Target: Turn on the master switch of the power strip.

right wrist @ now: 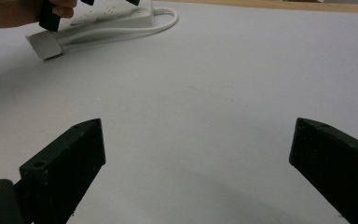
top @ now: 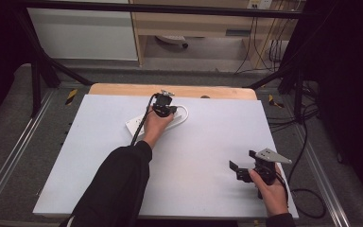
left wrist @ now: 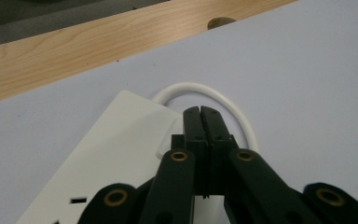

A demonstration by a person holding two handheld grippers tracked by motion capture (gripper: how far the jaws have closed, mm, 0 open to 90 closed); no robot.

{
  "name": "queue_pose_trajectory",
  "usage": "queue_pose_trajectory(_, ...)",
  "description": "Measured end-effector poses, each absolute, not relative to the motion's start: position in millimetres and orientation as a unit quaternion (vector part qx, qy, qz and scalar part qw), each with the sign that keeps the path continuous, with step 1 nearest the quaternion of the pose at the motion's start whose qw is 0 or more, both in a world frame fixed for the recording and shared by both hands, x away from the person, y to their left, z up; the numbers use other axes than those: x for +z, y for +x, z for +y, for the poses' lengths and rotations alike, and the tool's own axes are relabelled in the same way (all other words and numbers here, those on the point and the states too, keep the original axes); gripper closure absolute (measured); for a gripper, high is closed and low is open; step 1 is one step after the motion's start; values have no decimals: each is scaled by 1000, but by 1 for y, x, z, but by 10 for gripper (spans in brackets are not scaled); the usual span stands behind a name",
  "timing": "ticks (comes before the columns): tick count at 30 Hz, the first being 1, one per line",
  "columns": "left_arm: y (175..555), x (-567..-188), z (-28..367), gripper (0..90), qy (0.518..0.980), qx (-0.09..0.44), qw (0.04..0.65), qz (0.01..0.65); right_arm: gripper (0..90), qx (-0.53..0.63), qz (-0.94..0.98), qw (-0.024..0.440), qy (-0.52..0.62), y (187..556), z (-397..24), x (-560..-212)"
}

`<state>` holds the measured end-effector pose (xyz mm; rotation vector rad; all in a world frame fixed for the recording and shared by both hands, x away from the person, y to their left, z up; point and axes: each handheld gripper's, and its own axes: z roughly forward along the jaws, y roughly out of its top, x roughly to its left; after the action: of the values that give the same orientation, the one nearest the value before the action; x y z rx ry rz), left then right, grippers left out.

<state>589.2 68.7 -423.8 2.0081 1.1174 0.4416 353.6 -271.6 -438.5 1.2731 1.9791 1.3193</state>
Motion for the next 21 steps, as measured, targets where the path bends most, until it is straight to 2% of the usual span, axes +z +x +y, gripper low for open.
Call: queue_pose_trajectory(21,591,-427,67,900,793,174,383,441,39,477,716,219,460,353,-272,-439)
